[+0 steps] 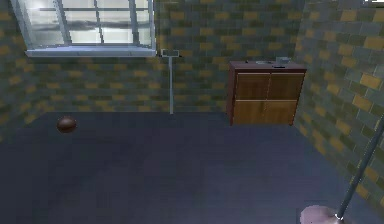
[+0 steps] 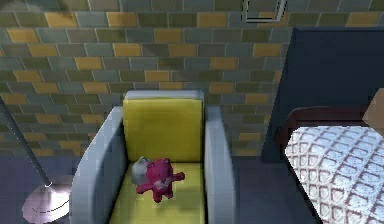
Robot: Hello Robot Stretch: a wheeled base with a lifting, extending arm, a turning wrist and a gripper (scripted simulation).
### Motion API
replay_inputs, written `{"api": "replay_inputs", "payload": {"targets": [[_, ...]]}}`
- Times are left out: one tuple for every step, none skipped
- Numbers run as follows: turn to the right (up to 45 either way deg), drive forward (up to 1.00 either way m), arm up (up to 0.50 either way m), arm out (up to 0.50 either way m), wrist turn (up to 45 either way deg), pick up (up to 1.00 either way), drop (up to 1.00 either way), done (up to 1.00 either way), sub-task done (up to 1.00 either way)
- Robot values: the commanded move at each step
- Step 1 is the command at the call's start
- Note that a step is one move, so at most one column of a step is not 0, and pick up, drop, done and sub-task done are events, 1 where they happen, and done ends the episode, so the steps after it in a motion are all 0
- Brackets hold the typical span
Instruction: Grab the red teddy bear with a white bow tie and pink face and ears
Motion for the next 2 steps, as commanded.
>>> {"api": "replay_inputs", "payload": {"targets": [[0.0,0.0,0.5,0.0,0.0,0.0,0.0,0.0,0.0],[0.0,0.0,0.1,0.0,0.0,0.0,0.0,0.0,0.0]]}}
